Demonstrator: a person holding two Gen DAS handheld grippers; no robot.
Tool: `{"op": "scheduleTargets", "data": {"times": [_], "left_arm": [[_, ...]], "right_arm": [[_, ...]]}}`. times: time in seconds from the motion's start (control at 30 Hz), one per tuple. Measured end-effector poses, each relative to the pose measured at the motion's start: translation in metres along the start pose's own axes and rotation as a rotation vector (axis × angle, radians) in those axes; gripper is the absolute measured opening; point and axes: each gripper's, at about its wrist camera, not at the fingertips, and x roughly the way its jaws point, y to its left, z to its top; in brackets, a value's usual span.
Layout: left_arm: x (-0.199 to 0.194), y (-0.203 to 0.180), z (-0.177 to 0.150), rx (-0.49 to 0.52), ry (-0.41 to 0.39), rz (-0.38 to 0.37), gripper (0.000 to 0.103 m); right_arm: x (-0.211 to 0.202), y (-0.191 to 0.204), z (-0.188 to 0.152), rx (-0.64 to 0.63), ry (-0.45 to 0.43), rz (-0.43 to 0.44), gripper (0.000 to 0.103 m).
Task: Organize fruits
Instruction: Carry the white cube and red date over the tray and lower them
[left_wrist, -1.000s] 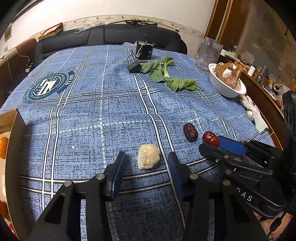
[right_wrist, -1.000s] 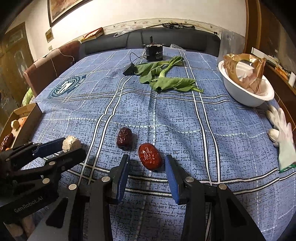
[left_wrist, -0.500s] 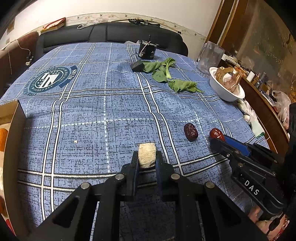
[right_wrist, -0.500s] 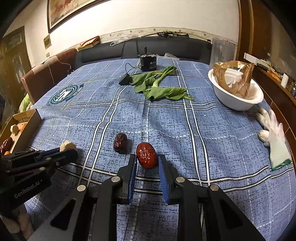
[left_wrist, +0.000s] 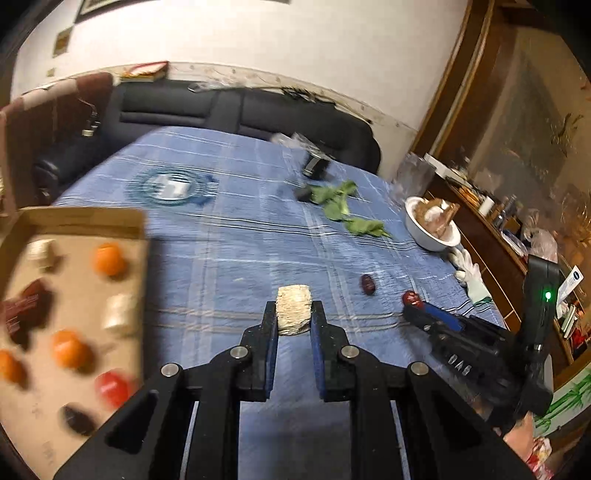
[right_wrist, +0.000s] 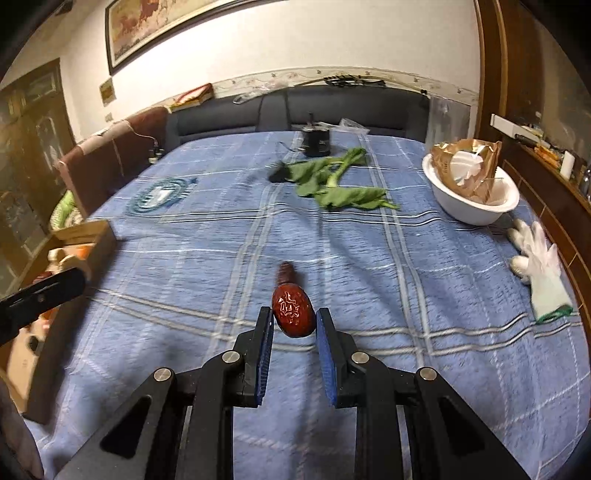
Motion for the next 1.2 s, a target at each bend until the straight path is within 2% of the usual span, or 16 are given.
{"op": "scheduleTargets", "data": {"times": [0.17,0.37,0.43,0.53,0.7,0.77,0.9,1.2], "left_arm": [[-0.053,0.060,-0.018,-0.078,-0.018,0.141,0.016],[-0.090,0.130,-0.040,-0.161,0.009,0.332,0.016],[-0.094,0.149,-0.048,-0.194,0.028,0.365,0.016],[-0.093,0.163,-0.057,-0.215,0.058,0.370,0.016],[-0.084,0.164,-0.063,-0.178,0.088,0.390,0.016],[-0.077,0.168,-0.065,-0.174,0.106,0.400,0.016],[-0.074,0.173,-0.068,-0.179,0.108,0.392,0.017],[-0.079,0.180,-0.069,-0.221,0.086,0.350,0.020]], "right_arm": [[-0.020,0.027,-0.006,0.009,0.004,0.092,0.026],[-0.036,0.084,-0.007,-0.038,0.023,0.246,0.026],[-0.037,0.107,-0.008,-0.065,0.041,0.293,0.026],[-0.035,0.144,-0.012,-0.104,0.078,0.373,0.026],[-0.027,0.204,-0.024,-0.167,0.155,0.497,0.027],[-0.022,0.223,-0.028,-0.194,0.181,0.521,0.027],[-0.014,0.257,-0.043,-0.258,0.231,0.539,0.027],[0.001,0.284,-0.062,-0.342,0.273,0.508,0.027]]}}
